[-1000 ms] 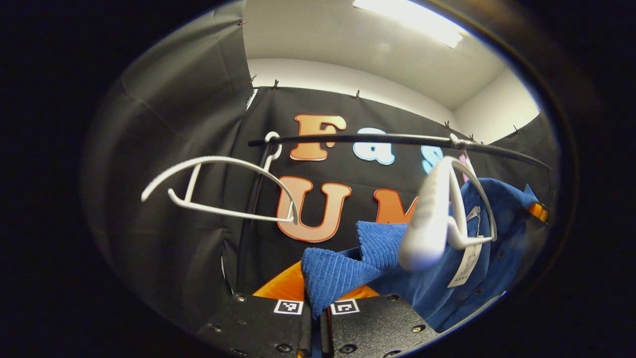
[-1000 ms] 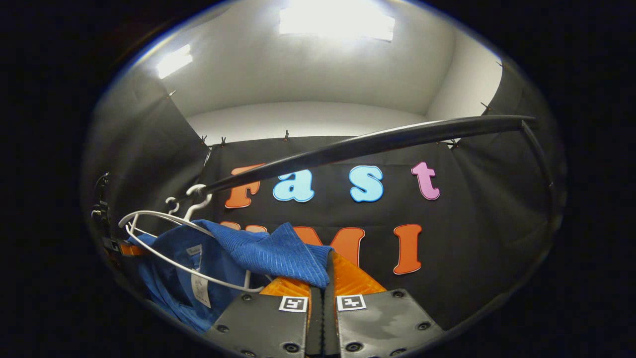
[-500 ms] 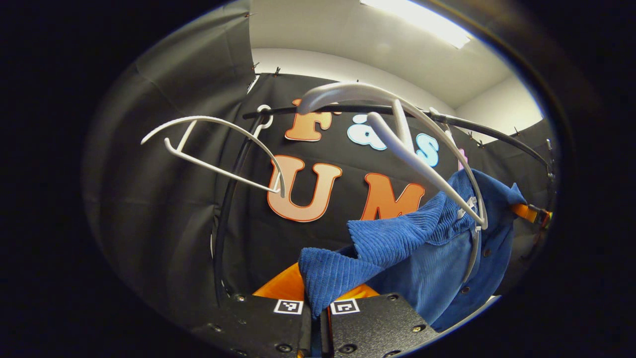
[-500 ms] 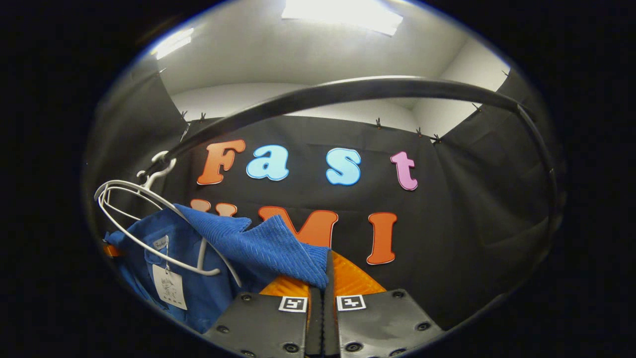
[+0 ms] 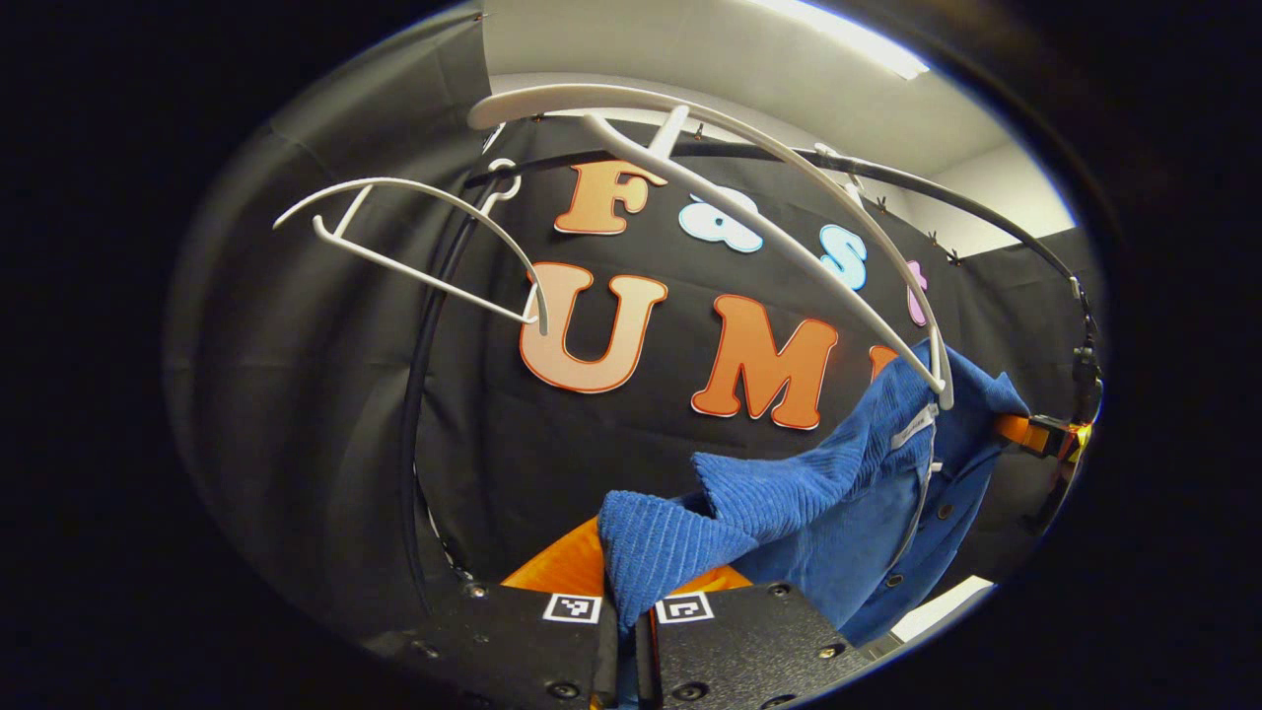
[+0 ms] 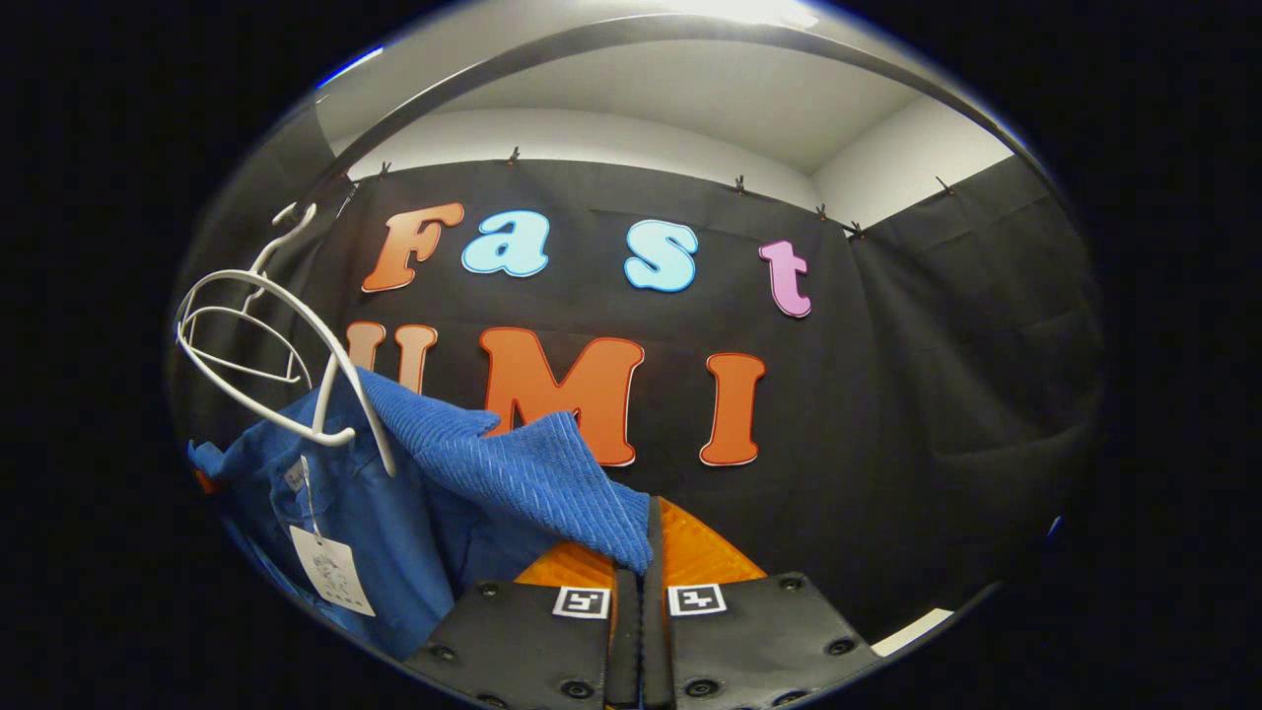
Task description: Grasp the clothes on the hanger with both hands and then place them into the laundry hamper below.
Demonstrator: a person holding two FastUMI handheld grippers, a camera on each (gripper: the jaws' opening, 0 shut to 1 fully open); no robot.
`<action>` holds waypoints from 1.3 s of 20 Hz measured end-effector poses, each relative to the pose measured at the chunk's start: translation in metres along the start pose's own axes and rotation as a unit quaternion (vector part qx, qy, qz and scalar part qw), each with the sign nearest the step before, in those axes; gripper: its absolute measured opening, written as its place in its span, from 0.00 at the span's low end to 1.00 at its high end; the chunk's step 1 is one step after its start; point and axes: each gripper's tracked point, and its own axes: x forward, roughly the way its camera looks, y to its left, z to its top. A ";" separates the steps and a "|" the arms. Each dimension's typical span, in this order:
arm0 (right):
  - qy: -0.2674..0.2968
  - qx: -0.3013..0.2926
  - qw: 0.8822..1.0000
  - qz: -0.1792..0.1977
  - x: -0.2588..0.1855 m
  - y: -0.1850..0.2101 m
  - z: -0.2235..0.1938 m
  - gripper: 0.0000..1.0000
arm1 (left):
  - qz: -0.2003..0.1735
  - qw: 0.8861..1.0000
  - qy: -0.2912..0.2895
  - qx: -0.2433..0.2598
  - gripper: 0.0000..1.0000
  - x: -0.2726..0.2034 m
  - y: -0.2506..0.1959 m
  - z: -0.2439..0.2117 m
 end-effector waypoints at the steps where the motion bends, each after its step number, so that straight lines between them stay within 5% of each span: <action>1: 0.002 0.004 1.000 0.000 -0.002 -0.002 -0.001 0.08 | 0.002 1.000 0.002 -0.004 0.09 -0.004 0.001 -0.003; 8: 0.020 0.010 1.000 -0.002 -0.008 -0.014 -0.018 0.02 | 0.019 1.000 0.001 0.004 0.06 -0.023 0.001 -0.008; 9: 0.026 0.012 1.000 0.005 -0.012 -0.011 -0.023 0.08 | 0.021 1.000 0.005 0.006 0.06 -0.024 0.001 -0.011; 13: 0.050 0.007 0.997 0.057 -0.020 0.027 -0.043 0.02 | 0.014 1.000 0.021 0.016 0.06 -0.030 -0.013 -0.024; 19: 0.076 0.019 0.978 0.192 -0.052 0.120 -0.062 0.08 | -0.012 0.998 0.051 0.031 0.07 -0.020 -0.044 -0.042; 26: 0.182 0.079 0.951 0.237 -0.071 0.172 -0.137 0.08 | -0.035 0.993 0.115 0.002 0.09 -0.020 -0.092 -0.107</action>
